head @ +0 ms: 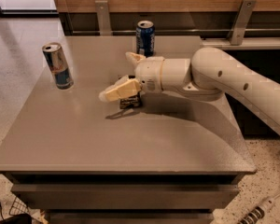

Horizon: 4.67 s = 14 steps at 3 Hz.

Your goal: Pick redbull can

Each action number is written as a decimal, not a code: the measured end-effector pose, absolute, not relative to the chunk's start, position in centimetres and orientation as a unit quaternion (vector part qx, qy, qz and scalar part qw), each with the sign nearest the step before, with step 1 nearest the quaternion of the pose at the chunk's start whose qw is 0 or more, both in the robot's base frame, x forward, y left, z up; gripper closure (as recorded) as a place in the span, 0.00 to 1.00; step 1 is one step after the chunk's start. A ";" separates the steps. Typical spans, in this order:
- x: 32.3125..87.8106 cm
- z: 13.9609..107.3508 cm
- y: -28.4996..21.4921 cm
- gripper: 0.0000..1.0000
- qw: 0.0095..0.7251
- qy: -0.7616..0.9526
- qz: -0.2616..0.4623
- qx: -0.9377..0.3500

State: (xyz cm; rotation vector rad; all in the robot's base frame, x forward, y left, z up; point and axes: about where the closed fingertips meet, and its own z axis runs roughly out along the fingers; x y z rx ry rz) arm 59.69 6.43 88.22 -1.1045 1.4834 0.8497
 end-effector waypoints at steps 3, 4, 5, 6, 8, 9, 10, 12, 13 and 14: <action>61.8 89.2 15.8 0.00 0.528 0.577 0.392 -0.484; 63.3 89.2 18.6 0.00 0.523 0.569 0.407 -0.487; 64.5 89.3 20.9 0.00 0.530 0.551 0.428 -0.481; 64.8 89.5 22.6 0.00 0.537 0.535 0.443 -0.479; 64.3 89.3 24.5 0.15 0.537 0.532 0.441 -0.485; 64.1 89.4 24.8 0.38 0.536 0.531 0.442 -0.486; 64.0 89.4 25.0 0.62 0.535 0.529 0.443 -0.487; 63.7 89.5 25.5 1.00 0.533 0.527 0.446 -0.489; 63.7 89.5 25.5 1.00 0.533 0.527 0.446 -0.489; 63.5 89.9 25.6 1.00 0.530 0.521 0.452 -0.494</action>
Offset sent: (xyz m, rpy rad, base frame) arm 0.0192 0.0906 0.0100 0.0765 -0.0441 0.1029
